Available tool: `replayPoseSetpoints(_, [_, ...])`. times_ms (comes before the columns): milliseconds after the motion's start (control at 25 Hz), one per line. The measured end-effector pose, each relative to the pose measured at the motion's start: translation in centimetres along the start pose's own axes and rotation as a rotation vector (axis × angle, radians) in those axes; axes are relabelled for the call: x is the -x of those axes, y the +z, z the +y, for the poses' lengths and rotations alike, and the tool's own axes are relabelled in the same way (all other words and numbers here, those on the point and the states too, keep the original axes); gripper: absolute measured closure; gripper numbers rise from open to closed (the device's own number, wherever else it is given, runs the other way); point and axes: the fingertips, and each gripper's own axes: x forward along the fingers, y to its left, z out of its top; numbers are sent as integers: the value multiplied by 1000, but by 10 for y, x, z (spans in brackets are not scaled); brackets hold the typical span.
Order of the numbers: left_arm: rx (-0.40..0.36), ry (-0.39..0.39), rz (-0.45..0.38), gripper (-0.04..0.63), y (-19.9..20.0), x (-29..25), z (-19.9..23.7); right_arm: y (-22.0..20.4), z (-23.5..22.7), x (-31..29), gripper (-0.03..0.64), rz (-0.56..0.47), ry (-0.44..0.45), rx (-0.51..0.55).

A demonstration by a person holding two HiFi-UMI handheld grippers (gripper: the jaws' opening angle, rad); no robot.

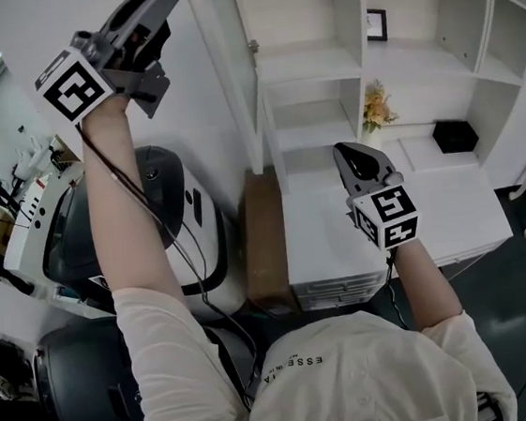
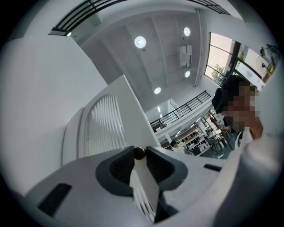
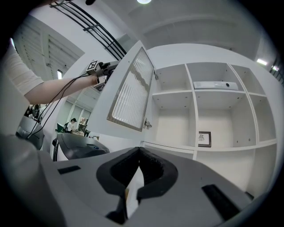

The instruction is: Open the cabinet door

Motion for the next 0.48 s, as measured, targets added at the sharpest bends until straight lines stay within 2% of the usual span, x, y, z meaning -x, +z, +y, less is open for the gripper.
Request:
replayPoseSetpoints(200, [-31, 92, 0, 511, 0, 4, 1, -2, 8, -6, 601, 1, 20, -8])
replayPoseSetpoints(480, [-144, 340, 20, 499, -3, 15, 1, -13, 35, -6, 601, 14, 87, -27])
